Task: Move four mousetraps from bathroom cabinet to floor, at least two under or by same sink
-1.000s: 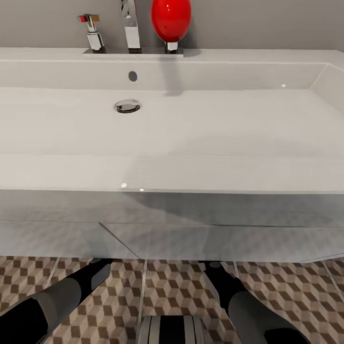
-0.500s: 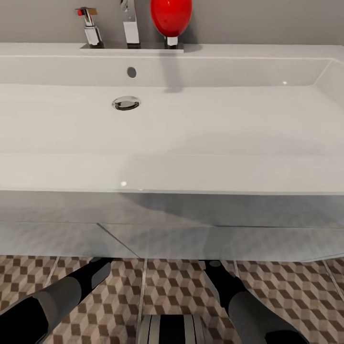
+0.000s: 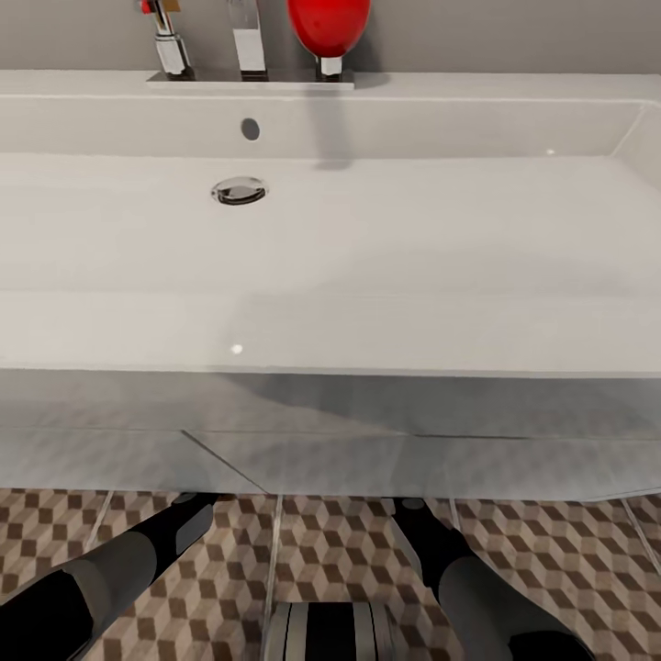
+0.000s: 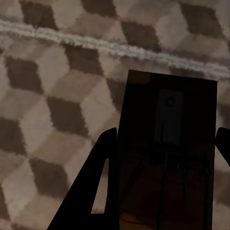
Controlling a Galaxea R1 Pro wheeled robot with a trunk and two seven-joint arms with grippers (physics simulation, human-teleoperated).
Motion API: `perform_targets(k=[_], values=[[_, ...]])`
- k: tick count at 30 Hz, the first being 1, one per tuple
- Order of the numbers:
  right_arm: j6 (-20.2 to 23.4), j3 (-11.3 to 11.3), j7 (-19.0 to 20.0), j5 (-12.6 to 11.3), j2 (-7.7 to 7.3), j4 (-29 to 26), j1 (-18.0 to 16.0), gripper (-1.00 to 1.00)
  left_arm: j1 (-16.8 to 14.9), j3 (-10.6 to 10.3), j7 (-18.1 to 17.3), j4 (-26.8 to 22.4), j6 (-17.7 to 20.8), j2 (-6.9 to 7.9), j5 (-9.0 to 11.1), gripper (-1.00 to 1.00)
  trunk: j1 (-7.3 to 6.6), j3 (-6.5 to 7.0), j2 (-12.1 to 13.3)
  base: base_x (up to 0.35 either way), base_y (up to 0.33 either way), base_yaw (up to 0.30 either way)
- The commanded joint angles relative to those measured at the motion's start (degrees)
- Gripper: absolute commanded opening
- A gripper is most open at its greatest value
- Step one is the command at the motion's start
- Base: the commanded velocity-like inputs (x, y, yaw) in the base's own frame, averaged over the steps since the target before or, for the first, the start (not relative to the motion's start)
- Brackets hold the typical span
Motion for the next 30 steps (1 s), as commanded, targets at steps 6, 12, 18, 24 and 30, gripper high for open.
perform_targets(k=[6, 12, 18, 24, 30], values=[[0.0, 0.1, -0.3, 0.4, 0.00, 0.0, 0.0, -1.00, 0.0, -0.5, 0.5, -0.2, -0.1, 0.06, 0.3, -1.00, -0.01, -0.51, 0.0, 0.000, 0.000, 0.000], [0.0, 0.1, -0.3, 0.4, 0.00, 0.0, 0.0, -1.00, 0.0, -0.5, 0.5, -0.2, -0.1, 0.06, 0.3, -1.00, -0.01, -1.00, 0.0, 0.000, 0.000, 0.000], [0.0, 0.1, -0.3, 0.4, 0.00, 0.0, 0.0, -1.00, 0.0, -0.5, 0.5, -0.1, -0.1, 0.06, 0.3, -1.00, -0.01, -1.31, 0.0, 0.000, 0.000, 0.000], [0.0, 0.1, -0.3, 0.4, 0.00, -0.4, 0.0, -1.00, 0.0, -0.5, 0.5, -0.1, -0.1, 0.06, 0.3, -1.00, -0.01, -1.72, 0.0, 0.000, 0.000, 0.000], [0.0, 0.1, -0.3, 0.4, 0.00, -0.4, 0.0, -1.00, 0.0, -0.5, 0.5, -0.1, -0.1, 0.06, 0.3, -1.00, -0.01, -2.18, 0.0, 0.000, 0.000, 0.000]])
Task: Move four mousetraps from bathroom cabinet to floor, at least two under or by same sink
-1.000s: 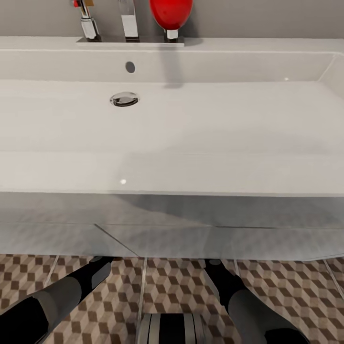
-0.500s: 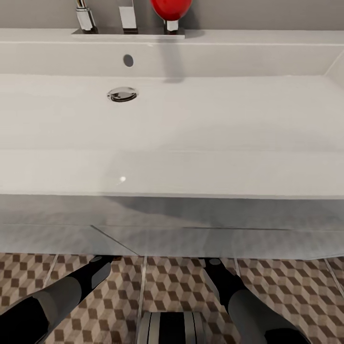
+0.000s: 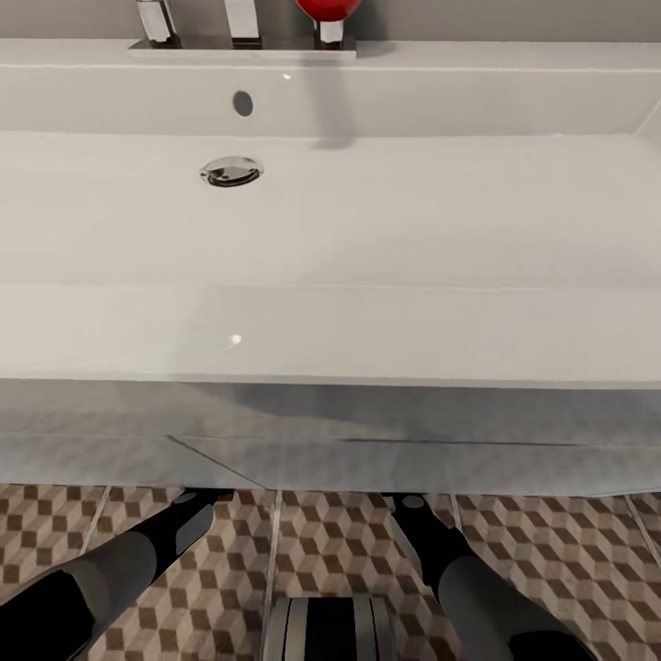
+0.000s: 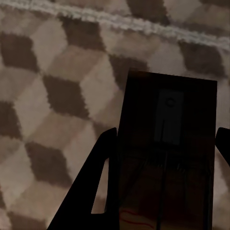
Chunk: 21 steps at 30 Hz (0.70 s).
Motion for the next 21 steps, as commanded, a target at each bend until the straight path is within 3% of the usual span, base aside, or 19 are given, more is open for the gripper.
perform_targets(k=[1, 21], values=[[0.0, 0.1, -0.3, 0.4, 0.00, 0.1, 0.0, -1.00, 0.0, -0.5, 0.5, -0.1, -0.1, 0.06, 0.3, -1.00, -0.01, -0.10, 0.0, 0.000, 0.000, 0.000], [0.0, 0.1, -0.3, 0.4, 0.00, 0.0, 0.0, -1.00, 0.0, -0.5, 0.5, -0.1, -0.1, 0.06, 0.3, -1.00, -0.01, -0.59, 0.0, 0.000, 0.000, 0.000]])
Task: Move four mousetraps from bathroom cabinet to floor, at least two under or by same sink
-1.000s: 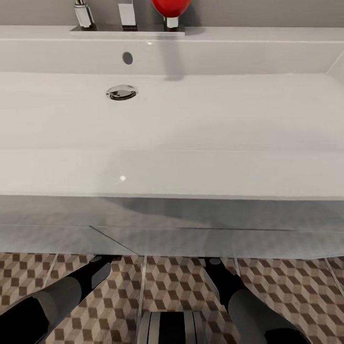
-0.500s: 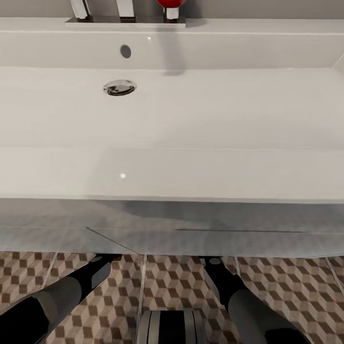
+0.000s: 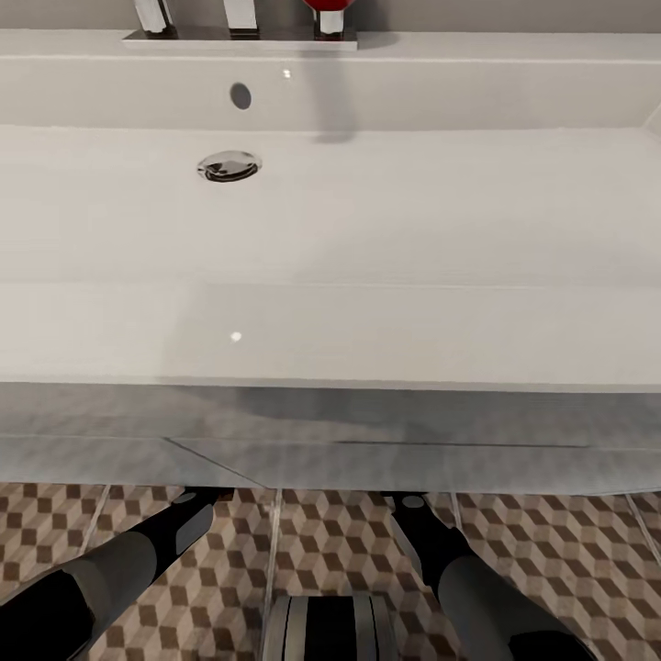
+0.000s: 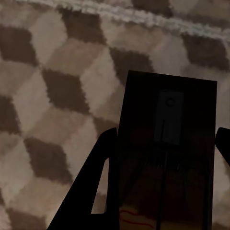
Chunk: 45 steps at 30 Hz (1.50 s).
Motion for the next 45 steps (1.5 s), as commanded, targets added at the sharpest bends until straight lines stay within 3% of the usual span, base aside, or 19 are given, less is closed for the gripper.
perform_targets(k=[1, 45], values=[[0.0, 0.1, -0.3, 0.4, 0.00, 0.0, 0.0, -1.00, 0.0, -0.5, 0.5, -0.2, -0.1, 0.06, 0.3, -1.00, -0.01, -0.03, 0.0, 0.000, 0.000, 0.000], [0.0, 0.1, -0.3, 0.3, 0.00, -0.3, 0.0, -1.00, 0.0, -0.5, 0.5, -0.1, -0.1, 0.12, 0.3, -1.00, -0.01, -0.03, 0.0, 0.000, 0.000, 0.000]])
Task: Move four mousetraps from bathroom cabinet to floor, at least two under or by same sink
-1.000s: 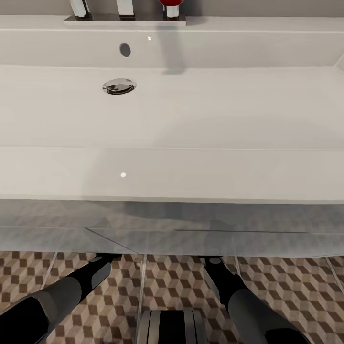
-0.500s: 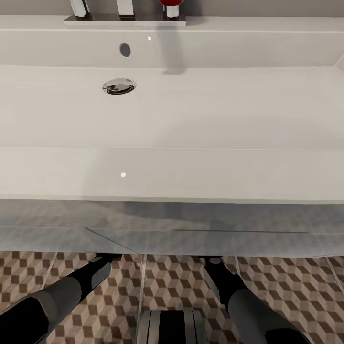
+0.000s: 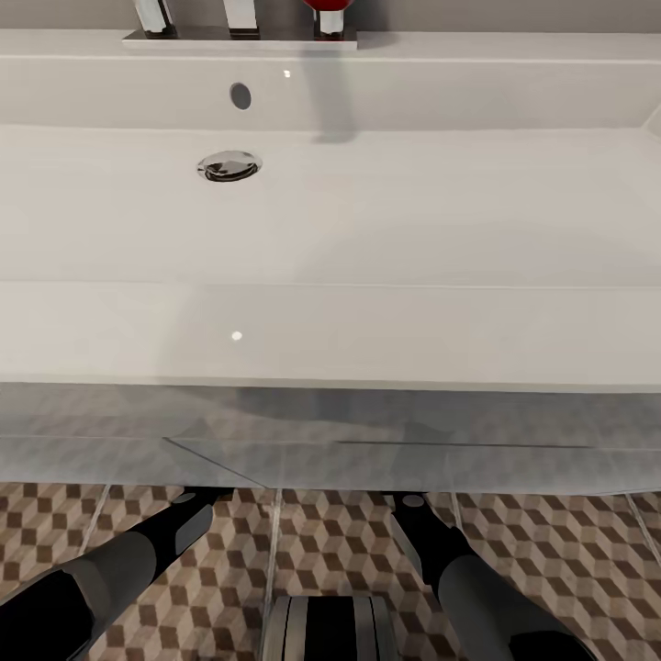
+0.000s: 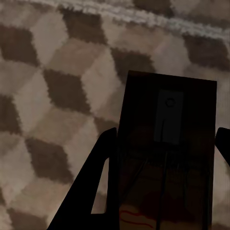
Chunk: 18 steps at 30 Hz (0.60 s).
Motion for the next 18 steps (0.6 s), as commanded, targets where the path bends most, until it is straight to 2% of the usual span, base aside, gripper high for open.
perform_targets(k=[1, 18], values=[[0.0, 0.1, -0.3, 0.4, 0.00, 0.1, 0.0, -1.00, 0.0, -0.5, 0.5, -0.2, -0.1, 0.04, 0.3, -1.00, -0.01, -0.03, 0.0, 0.000, 0.000, 0.000], [0.0, 0.2, -0.3, 0.4, 0.00, 0.1, 0.0, -1.00, -0.1, -0.5, 0.5, 0.3, 0.0, 0.08, 0.3, -1.00, -0.01, -0.32, 0.0, 0.000, 0.000, 0.030]])
